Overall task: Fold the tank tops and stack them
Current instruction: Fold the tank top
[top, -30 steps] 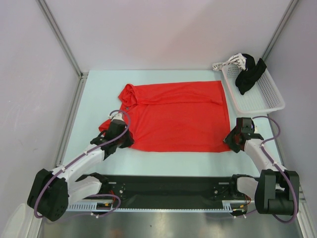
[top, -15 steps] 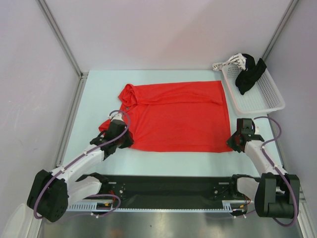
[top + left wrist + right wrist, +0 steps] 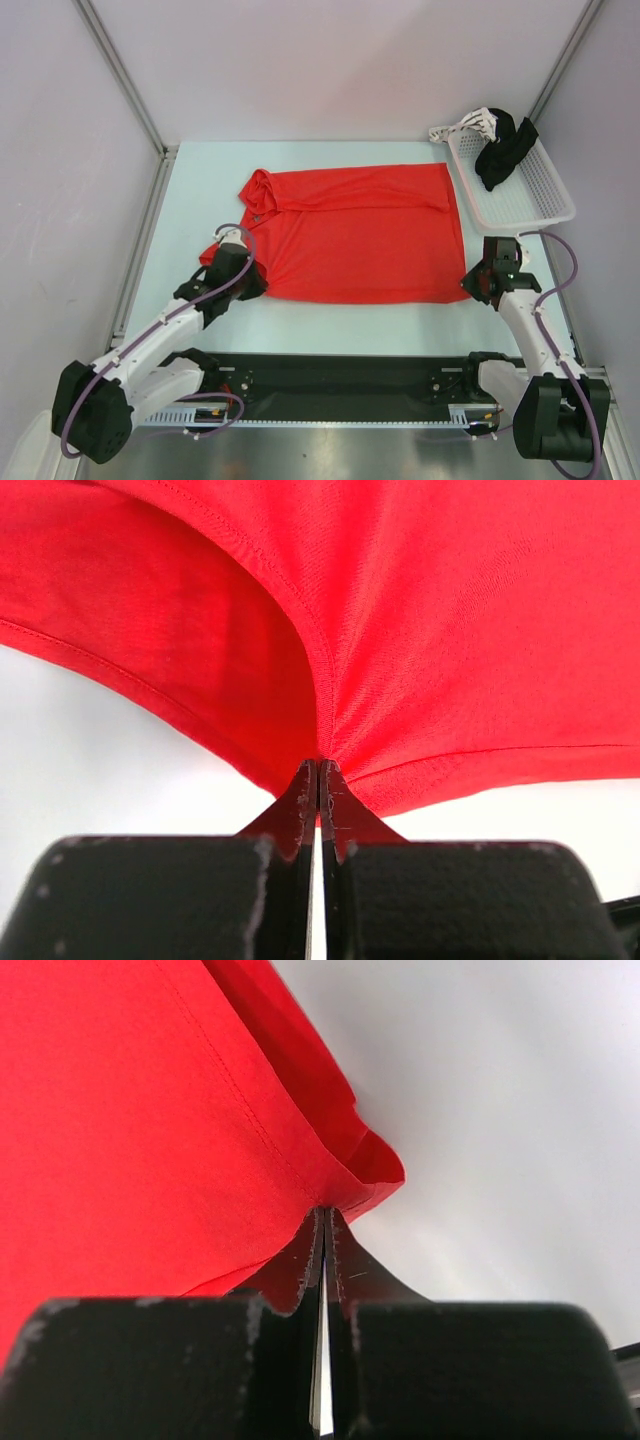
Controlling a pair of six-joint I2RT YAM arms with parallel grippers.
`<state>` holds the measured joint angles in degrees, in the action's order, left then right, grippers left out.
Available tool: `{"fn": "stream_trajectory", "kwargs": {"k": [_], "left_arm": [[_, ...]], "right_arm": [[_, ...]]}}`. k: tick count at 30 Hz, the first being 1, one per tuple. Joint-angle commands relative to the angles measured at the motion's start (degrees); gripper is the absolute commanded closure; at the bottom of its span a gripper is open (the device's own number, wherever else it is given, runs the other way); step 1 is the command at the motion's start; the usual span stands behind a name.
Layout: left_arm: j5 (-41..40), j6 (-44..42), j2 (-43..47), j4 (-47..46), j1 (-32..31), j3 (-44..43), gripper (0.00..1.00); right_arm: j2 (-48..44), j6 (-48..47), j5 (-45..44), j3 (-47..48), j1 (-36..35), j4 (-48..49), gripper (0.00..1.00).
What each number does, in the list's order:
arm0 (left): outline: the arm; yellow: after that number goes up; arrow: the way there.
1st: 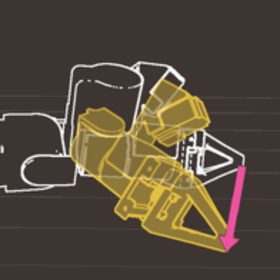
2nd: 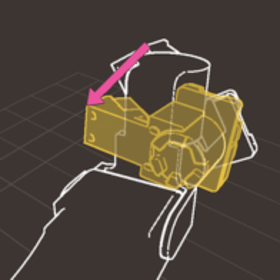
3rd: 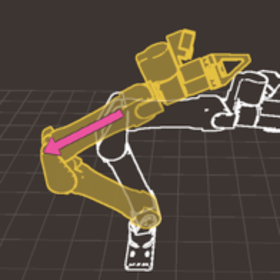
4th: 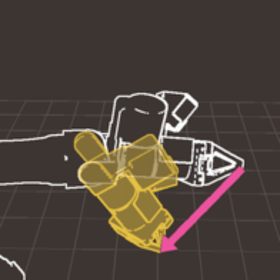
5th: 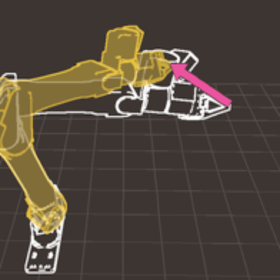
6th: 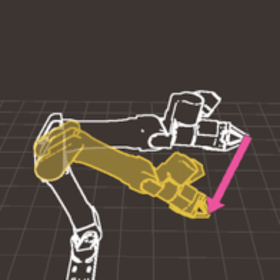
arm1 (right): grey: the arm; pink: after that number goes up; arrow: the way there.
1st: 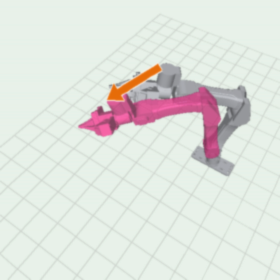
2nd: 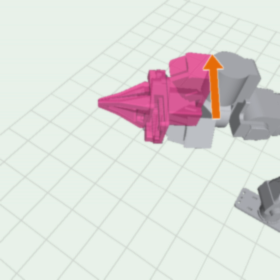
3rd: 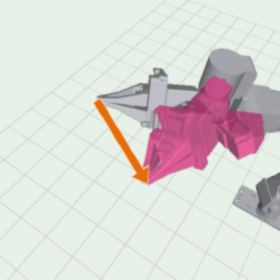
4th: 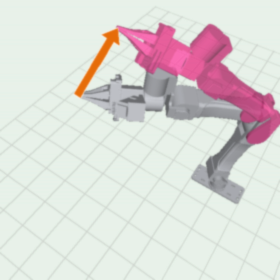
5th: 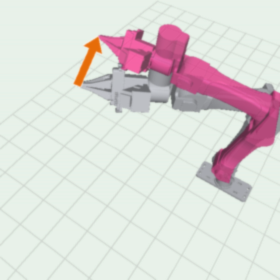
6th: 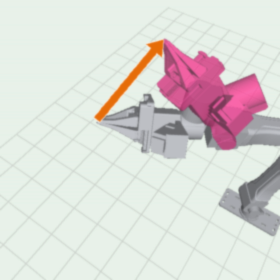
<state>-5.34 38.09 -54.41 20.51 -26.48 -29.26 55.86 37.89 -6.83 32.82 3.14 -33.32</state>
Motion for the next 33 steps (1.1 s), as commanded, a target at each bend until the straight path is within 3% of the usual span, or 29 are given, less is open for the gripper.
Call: {"fn": "stream_trajectory", "kwargs": {"k": [1, 8, 14, 23, 33], "left_arm": [[0.5, 0.8, 1.2, 1.4, 0.2, -0.5, 1.0], [1.6, 1.5, 1.8, 1.5, 0.3, -0.9, 1.0], [1.2, 0.7, -2.8, 0.8, 2.0, -5.5, 1.0], [2.1, 0.1, -16.8, -2.0, 6.8, -17.0, 1.0], [-0.1, 0.4, -32.0, -0.9, 11.5, -34.1, 1.0]], "right_arm": [[-1.2, 0.0, 0.4, 3.7, 0.1, -1.7, 1.0], [-0.8, -0.6, 0.9, 7.3, 0.1, -1.8, 1.0], [3.5, -1.4, 2.0, 11.6, 0.1, 0.8, 1.0], [17.3, -1.9, 1.6, 21.1, 0.2, 6.5, 1.0], [34.7, -0.4, -0.9, 38.4, -1.9, 7.4, 1.0]]}}
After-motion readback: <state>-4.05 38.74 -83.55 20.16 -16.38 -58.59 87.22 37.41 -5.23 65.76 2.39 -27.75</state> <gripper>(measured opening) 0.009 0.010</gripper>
